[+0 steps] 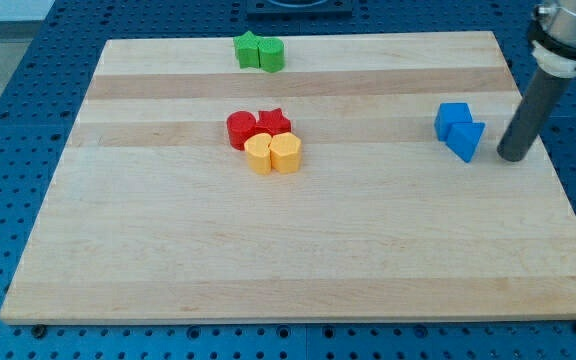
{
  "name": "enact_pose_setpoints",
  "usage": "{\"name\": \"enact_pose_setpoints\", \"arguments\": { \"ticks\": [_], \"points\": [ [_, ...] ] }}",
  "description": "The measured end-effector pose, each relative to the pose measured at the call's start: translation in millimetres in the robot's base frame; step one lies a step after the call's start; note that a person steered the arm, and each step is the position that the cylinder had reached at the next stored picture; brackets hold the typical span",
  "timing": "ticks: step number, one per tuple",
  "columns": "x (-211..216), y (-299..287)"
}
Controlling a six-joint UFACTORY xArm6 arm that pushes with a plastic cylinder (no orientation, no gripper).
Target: Move the blue cube above the red star
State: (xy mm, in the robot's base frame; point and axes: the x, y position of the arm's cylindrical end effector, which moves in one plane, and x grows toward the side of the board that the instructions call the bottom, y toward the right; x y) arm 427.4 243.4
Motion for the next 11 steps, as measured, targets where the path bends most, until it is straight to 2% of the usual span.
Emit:
{"name": "enact_pose_setpoints", "arguments": {
  "ticks": [2, 4, 5, 7, 8, 9, 11],
  "points": [
    [-53.7, -52.2],
    [-122.9, -137.9],
    [-140.7, -181.1],
    [-148.5, -136.1],
    [-167.7, -123.0],
    [-169.4, -140.4],
    [-168.8, -244.6]
  ]
}}
